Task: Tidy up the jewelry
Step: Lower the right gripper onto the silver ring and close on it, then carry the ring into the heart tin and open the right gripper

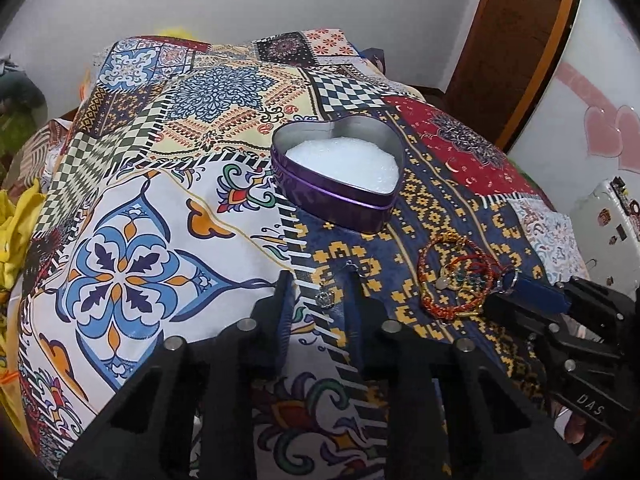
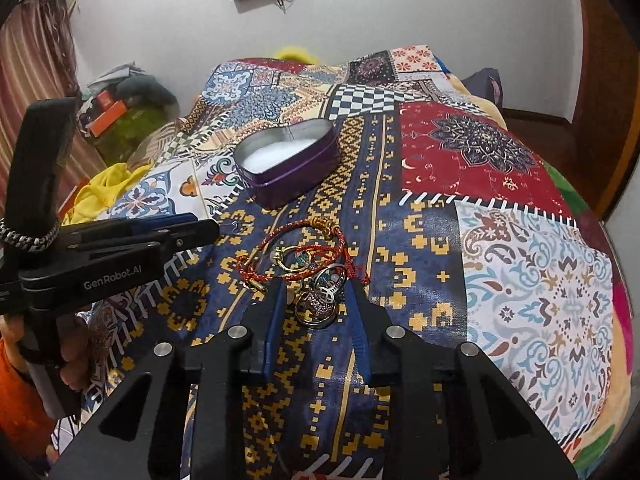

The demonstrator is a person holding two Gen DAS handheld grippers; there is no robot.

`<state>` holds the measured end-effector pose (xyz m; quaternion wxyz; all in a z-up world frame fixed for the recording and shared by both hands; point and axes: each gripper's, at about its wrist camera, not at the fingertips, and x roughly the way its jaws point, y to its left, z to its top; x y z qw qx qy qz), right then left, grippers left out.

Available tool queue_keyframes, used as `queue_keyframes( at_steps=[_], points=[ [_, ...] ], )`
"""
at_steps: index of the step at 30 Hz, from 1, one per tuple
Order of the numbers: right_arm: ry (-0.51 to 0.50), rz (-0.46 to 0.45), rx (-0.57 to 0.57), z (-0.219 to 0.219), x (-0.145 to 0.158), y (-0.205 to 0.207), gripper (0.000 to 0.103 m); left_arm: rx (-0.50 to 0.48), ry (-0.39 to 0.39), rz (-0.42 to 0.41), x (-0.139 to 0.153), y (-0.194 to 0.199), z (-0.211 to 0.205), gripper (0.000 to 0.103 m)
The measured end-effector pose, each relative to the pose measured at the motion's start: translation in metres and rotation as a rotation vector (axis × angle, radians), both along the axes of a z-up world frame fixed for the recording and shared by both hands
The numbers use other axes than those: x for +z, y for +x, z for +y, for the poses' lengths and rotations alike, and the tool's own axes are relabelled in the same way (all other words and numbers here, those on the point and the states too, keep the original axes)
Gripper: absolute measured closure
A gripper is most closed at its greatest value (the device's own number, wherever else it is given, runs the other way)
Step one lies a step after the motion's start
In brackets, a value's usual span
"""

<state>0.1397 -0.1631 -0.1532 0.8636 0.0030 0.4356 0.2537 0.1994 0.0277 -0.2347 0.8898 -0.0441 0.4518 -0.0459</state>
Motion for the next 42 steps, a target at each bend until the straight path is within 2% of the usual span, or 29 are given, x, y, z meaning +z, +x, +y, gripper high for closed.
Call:
queue_keyframes(
  at_steps=[4, 6, 16, 25, 34, 42],
  points=[
    [-0.016, -0.005, 0.0, 0.002, 0.0, 0.003, 0.084, 0.005, -0.016, 0.0, -0.002, 0.0, 0.004, 0.095],
    [-0.017, -0.001, 0.003, 0.002, 0.0, 0.004, 0.089, 0.004, -0.025, -0.003, -0.001, -0.001, 0.006, 0.095],
    [-0.021, -0.047, -0.01, -0.003, 0.017, -0.002, 0.089, -0.018, 0.021, -0.047, 0.016, -0.018, -0.002, 0.095],
    [0.012, -0.111, -0.04, -0.007, 0.044, -0.002, 0.089, -0.015, 0.029, -0.137, 0.054, -0.028, -0.003, 0.095],
    [0.054, -0.206, -0.057, -0.002, 0.074, 0.012, 0.089, -0.011, 0.012, -0.228, 0.09, -0.019, -0.007, 0.095],
    [0.077, -0.239, -0.05, 0.008, 0.082, 0.026, 0.089, -0.011, 0.003, -0.275, 0.107, -0.001, -0.011, 0.095]
  ],
)
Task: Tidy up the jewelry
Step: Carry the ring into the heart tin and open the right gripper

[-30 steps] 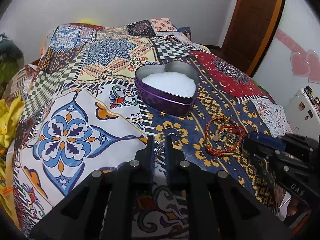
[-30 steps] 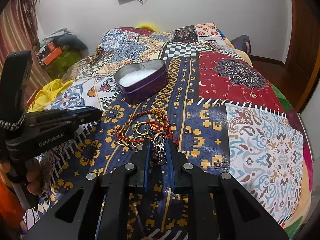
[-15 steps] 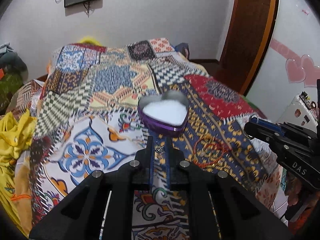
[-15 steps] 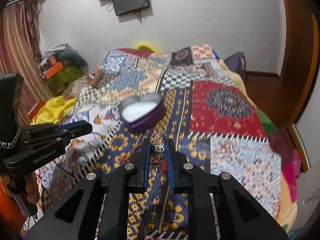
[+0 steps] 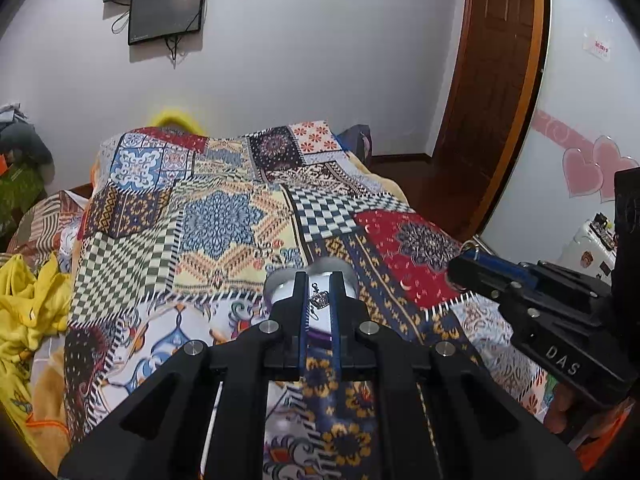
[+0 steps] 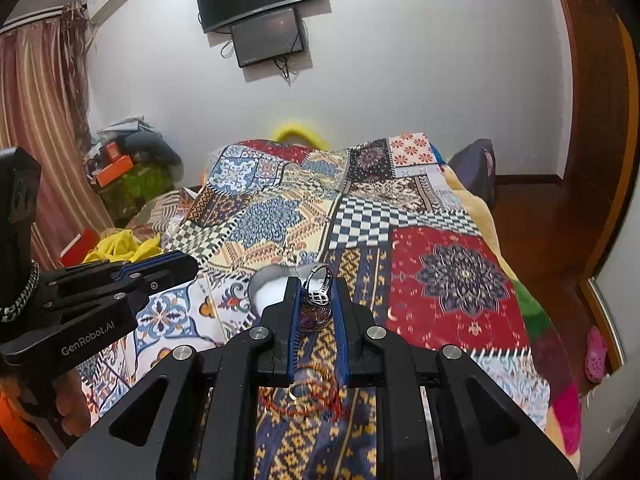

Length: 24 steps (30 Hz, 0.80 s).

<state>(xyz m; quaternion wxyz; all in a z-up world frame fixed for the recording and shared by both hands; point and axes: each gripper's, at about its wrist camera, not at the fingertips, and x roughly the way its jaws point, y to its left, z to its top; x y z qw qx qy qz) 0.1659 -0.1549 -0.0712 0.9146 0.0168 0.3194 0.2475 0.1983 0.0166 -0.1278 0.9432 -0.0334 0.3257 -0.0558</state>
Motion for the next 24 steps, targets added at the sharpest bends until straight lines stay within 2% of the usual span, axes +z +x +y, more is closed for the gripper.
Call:
queue_keyframes(
  at_steps=[10, 24],
  points=[
    [0.0, 0.028, 0.03, 0.015, -0.012, 0.03, 0.089, 0.004, -0.014, 0.003, -0.005, 0.028, 0.006, 0.095],
    [-0.074, 0.144, 0.142, 0.04, -0.049, 0.063, 0.089, -0.013, -0.037, 0.126, -0.049, 0.068, 0.014, 0.095]
  ],
)
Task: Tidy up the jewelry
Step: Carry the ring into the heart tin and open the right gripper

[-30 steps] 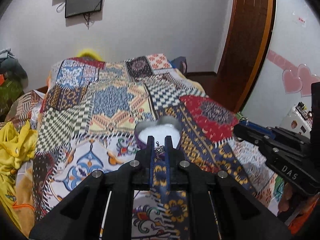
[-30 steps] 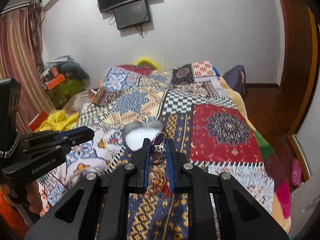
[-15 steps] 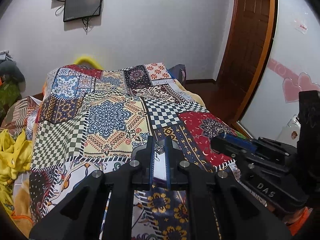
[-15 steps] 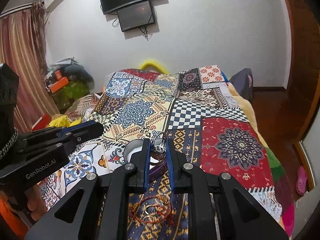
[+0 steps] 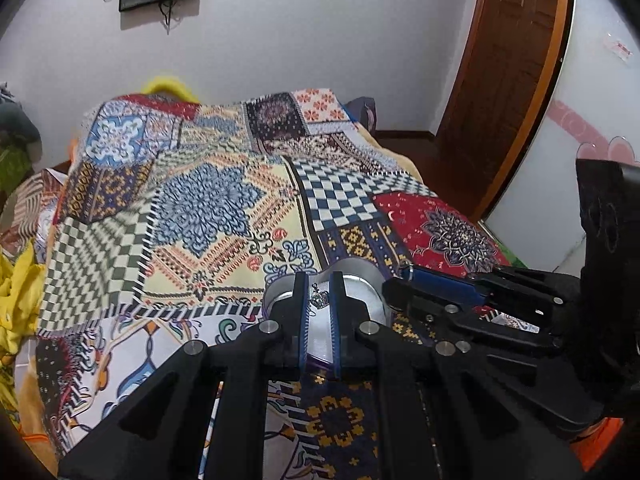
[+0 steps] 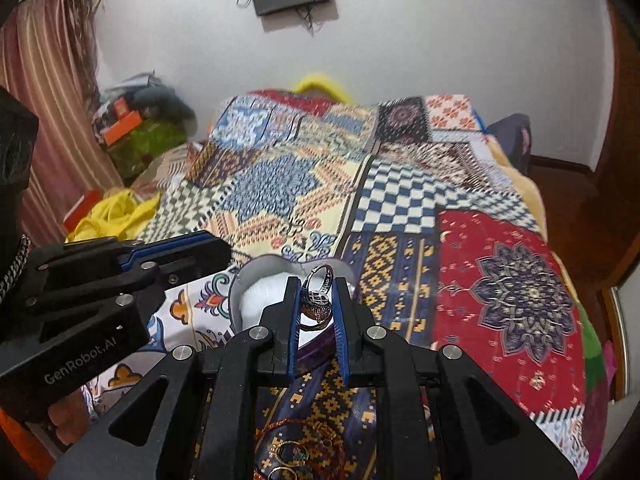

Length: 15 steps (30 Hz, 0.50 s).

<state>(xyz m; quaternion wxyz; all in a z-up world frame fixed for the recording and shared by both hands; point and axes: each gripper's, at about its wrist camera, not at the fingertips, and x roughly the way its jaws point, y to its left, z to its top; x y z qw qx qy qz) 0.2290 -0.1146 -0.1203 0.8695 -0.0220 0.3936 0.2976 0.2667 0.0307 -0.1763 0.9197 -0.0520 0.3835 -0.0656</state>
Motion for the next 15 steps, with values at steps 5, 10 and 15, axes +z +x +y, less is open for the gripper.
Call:
queue_keyframes(
  at_steps=[5, 10, 15],
  points=[
    [-0.023, 0.031, 0.046, 0.007, -0.006, 0.009, 0.089, -0.014, -0.025, 0.045, -0.013, 0.009, 0.0, 0.095],
    [-0.037, 0.065, 0.066, 0.009, -0.012, 0.014, 0.089, -0.023, -0.028, 0.071, -0.022, 0.014, 0.001, 0.095],
    [-0.042, 0.081, 0.078, 0.009, -0.013, 0.017, 0.089, -0.02, -0.034, 0.078, -0.023, 0.015, 0.003, 0.095]
  ],
)
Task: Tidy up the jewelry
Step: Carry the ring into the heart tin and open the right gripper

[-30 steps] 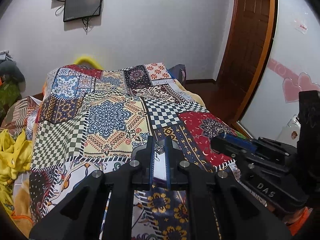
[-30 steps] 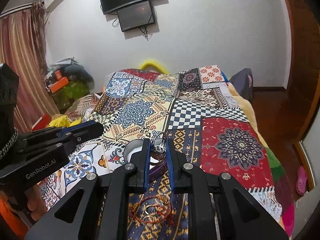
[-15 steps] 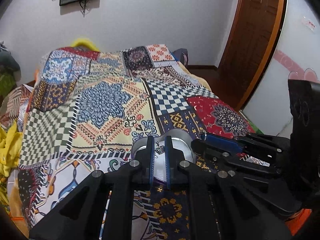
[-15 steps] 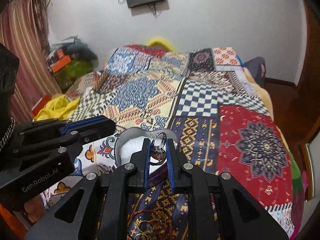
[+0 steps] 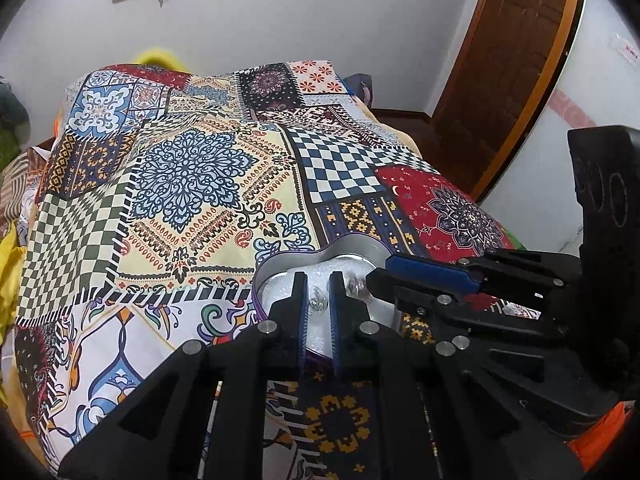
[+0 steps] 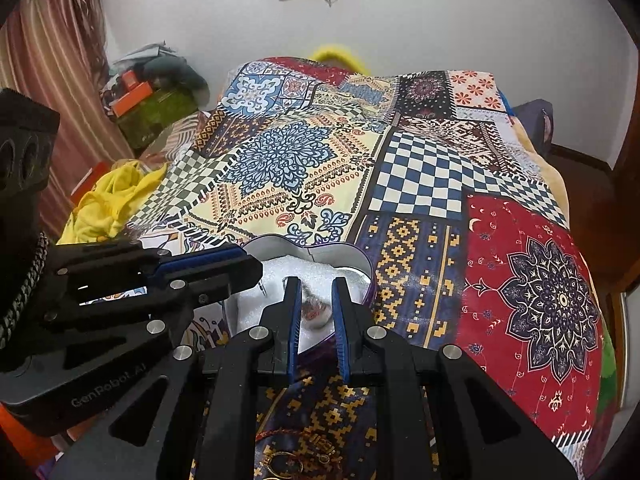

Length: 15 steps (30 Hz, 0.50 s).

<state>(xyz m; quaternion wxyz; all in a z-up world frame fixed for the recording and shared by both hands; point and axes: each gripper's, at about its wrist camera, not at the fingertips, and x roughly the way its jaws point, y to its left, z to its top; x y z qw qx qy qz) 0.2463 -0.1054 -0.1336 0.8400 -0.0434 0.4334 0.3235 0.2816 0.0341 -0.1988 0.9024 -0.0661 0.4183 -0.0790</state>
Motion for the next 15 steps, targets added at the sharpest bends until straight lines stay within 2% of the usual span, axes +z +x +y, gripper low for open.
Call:
queue_keyframes(
  at_steps=[6, 9, 11, 15],
  points=[
    [-0.006, 0.01, 0.003, -0.003, 0.002, 0.001, 0.089, -0.003, 0.012, -0.019, 0.009, -0.007, 0.002, 0.095],
    [0.002, 0.006, 0.002, -0.007, 0.008, -0.003, 0.089, 0.012, 0.033, -0.04, 0.017, -0.015, 0.004, 0.085],
    [0.0, -0.012, -0.007, -0.01, 0.015, -0.006, 0.087, 0.028, 0.052, -0.06, 0.023, -0.02, 0.006, 0.071],
    [-0.005, -0.047, -0.025, -0.017, 0.029, -0.015, 0.08, 0.036, 0.067, -0.086, 0.037, -0.031, 0.008, 0.069]
  ],
)
